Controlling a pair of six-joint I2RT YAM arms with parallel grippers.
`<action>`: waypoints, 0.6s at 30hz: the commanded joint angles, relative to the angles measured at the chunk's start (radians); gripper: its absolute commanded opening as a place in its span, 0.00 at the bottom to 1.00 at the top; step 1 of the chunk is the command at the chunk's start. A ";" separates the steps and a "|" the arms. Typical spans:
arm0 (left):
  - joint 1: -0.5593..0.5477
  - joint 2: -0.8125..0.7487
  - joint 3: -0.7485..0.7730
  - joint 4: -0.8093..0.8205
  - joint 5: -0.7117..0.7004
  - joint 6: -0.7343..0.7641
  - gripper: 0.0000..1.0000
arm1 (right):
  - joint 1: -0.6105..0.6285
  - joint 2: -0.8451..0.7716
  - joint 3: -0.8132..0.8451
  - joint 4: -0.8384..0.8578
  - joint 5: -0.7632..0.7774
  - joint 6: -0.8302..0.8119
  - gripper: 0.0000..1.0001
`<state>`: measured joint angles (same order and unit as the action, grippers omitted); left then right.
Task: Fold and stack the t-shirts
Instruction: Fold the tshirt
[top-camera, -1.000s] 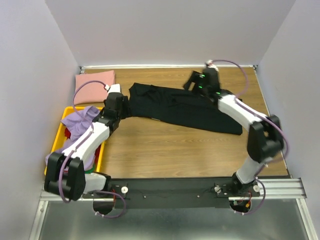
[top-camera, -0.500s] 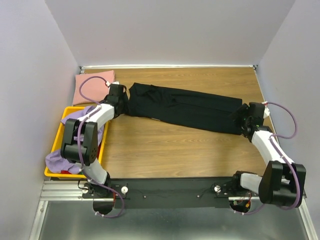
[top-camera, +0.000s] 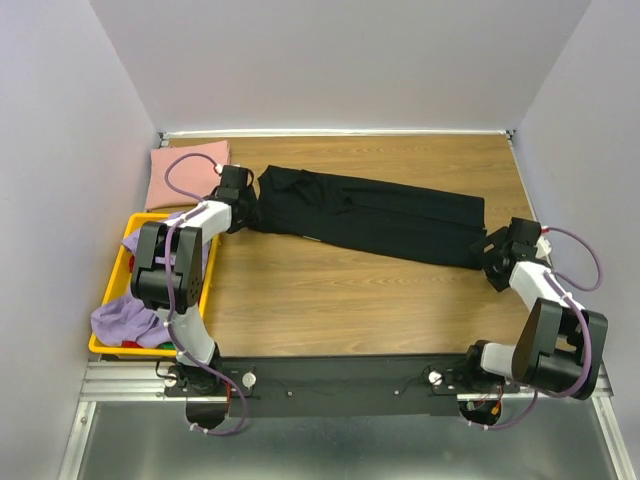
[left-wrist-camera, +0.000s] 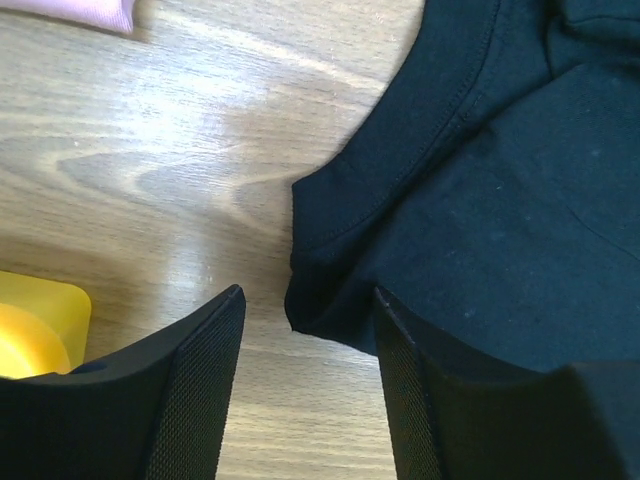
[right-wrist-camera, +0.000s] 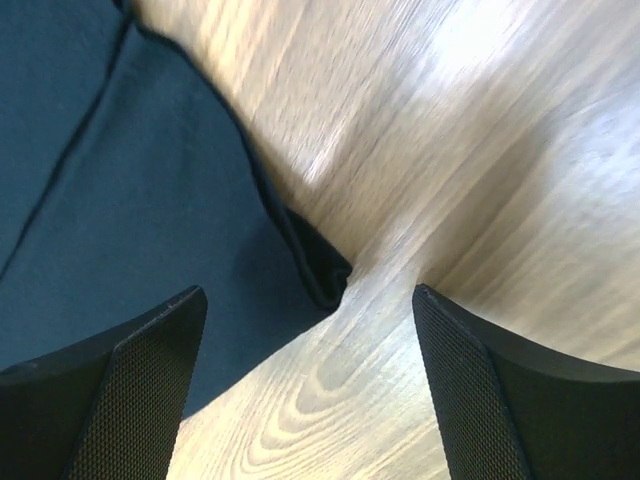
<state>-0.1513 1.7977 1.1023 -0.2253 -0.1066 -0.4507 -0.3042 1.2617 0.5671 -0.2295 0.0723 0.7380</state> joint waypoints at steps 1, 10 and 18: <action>0.009 0.014 0.013 0.018 0.033 0.003 0.59 | -0.009 0.044 -0.022 0.062 -0.107 0.003 0.88; 0.015 0.014 0.011 0.026 0.050 0.003 0.46 | -0.010 0.090 -0.055 0.121 -0.137 0.044 0.66; 0.015 0.015 0.002 0.030 0.058 0.001 0.44 | -0.012 0.079 -0.073 0.117 -0.121 0.052 0.56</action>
<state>-0.1432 1.8011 1.1023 -0.2115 -0.0692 -0.4503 -0.3096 1.3312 0.5301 -0.0784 -0.0410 0.7815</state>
